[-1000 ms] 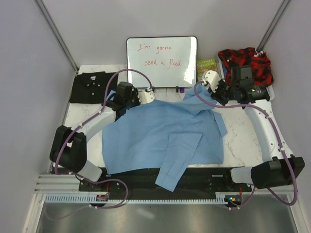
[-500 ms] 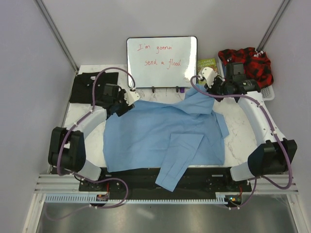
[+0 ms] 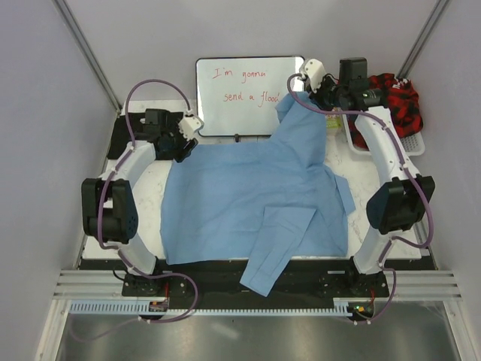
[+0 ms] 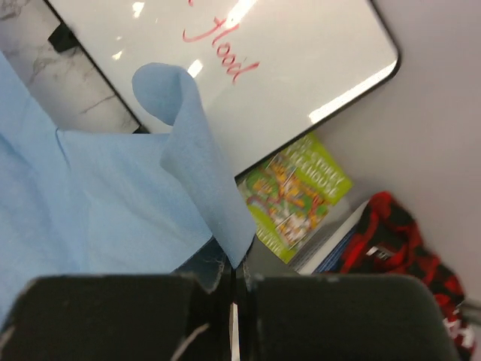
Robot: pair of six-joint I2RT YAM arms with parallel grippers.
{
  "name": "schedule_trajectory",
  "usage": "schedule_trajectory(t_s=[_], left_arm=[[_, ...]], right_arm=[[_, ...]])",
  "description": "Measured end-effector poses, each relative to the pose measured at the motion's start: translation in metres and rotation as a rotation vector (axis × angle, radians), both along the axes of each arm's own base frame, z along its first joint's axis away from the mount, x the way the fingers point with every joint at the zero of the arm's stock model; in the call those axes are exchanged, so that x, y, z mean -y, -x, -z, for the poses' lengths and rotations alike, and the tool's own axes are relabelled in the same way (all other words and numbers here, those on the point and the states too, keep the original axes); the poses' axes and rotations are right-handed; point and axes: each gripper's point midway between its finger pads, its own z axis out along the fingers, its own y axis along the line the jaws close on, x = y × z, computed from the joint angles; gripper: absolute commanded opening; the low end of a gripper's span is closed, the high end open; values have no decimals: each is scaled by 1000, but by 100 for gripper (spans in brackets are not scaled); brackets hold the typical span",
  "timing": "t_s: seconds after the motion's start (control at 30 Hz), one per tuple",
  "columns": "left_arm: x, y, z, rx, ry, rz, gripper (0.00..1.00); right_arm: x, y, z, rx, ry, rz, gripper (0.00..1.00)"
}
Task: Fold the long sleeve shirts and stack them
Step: Flatten the shirt out
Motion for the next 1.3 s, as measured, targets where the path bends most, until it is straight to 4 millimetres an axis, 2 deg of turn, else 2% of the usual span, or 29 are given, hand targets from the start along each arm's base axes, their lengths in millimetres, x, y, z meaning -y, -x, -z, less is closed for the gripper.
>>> schedule_trajectory(t_s=[0.1,0.2,0.37,0.47,0.57,0.73,0.9,0.97,1.0,1.03,1.07,1.17,1.3], left_arm=[[-1,-15,-4,7,1,5,68],[-1,-29,3,1,-3,18,64],[-1,-33,23,-48,-5,35,58],[0,-26,29,-80,-5,47,56],[0,-20,37,-102,-6,52,50],[-7,12,71,-218,-43,56,44],[-18,37,100,-321,-99,44,39],[-23,43,103,-339,-120,38,38],[-26,43,104,-339,-128,34,38],[-27,43,104,-341,-130,31,38],[-29,43,104,-342,-133,26,38],[-36,44,104,-343,-141,7,38],[-43,45,104,-348,-142,-10,38]], right_arm=[[-17,-11,-22,89,21,-45,0],[-37,-11,-22,139,84,-110,0],[-60,-3,15,148,208,-194,0],[-63,-2,36,152,277,-210,0],[-60,-12,41,183,323,-188,0],[-57,-37,48,235,362,-127,1],[-62,-50,57,258,376,-106,3],[-69,-55,56,285,378,-99,21],[-71,-58,56,293,379,-93,36],[-74,-63,55,310,383,-82,64],[-78,-69,55,334,389,-70,71],[-77,-81,57,347,393,-15,79],[-61,-75,62,265,356,29,81]])
